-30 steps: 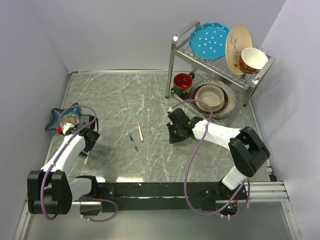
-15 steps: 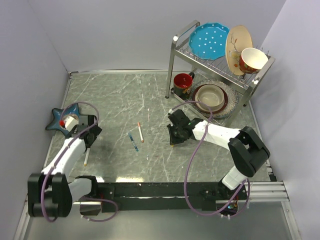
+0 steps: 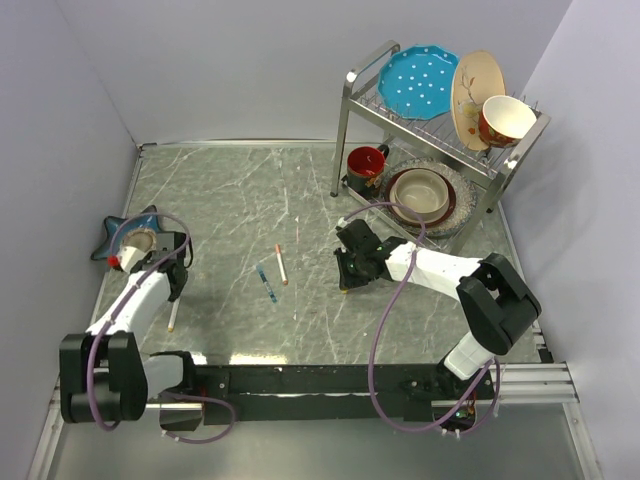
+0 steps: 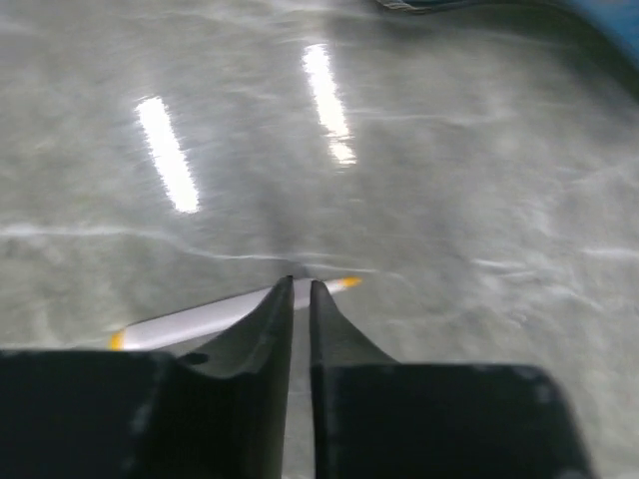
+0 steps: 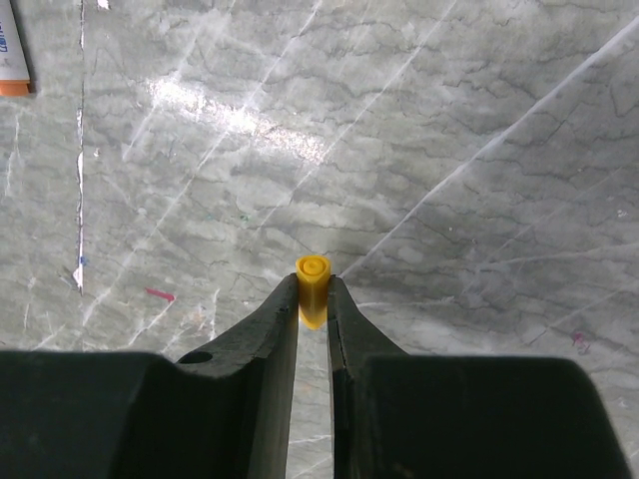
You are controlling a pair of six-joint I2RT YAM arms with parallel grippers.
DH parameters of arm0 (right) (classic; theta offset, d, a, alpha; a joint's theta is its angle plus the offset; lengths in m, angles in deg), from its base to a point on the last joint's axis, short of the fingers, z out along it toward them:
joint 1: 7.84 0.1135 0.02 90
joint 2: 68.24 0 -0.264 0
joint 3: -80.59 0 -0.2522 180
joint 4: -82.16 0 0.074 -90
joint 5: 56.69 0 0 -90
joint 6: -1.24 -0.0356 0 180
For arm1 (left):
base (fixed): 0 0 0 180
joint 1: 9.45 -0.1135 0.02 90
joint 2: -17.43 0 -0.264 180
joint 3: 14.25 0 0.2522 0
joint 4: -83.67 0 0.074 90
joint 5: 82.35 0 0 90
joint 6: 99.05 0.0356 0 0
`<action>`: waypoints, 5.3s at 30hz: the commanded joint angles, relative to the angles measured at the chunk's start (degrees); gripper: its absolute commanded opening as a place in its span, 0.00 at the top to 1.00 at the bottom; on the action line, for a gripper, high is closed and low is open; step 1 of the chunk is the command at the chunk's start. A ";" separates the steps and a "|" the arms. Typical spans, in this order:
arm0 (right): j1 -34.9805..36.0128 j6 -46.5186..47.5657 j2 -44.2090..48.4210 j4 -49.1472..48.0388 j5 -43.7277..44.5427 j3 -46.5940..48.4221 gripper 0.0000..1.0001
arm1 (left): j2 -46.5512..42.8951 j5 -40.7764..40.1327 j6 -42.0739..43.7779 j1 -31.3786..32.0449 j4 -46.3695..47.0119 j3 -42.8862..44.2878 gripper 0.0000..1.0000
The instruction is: Insert the pens into the pen caps
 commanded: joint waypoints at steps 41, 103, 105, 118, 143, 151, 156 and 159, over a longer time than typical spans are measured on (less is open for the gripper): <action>0.07 0.96 2.98 -1.02 1.34 -0.94 0.85 | 0.11 12.26 41.28 23.78 4.33 20.77 0.82; -6.52 -1.76 10.89 -5.94 -2.71 -4.54 0.84 | 8.36 36.16 112.78 21.58 -3.17 0.83 0.68; -6.70 -1.76 10.01 -5.59 -2.10 -4.20 0.84 | 10.11 38.89 109.54 21.67 -1.47 1.70 0.79; -7.14 -1.68 4.39 -7.43 0.10 -5.07 0.78 | 6.89 46.82 96.00 23.51 0.99 11.73 0.99; -3.71 2.02 11.14 -6.55 0.12 -4.80 0.33 | -23.02 70.90 31.14 23.87 47.51 0.91 0.99; 3.67 2.46 28.10 -15.85 -9.02 -7.87 0.29 | -24.07 70.73 23.48 24.04 50.48 0.39 0.99; 5.16 0.17 32.07 -28.78 -20.37 -10.43 0.29 | -24.07 70.20 22.34 24.22 50.21 -0.31 0.99; 6.83 0.52 30.32 -29.41 -20.99 -8.34 0.30 | -23.89 70.98 18.56 24.13 53.63 -3.29 0.99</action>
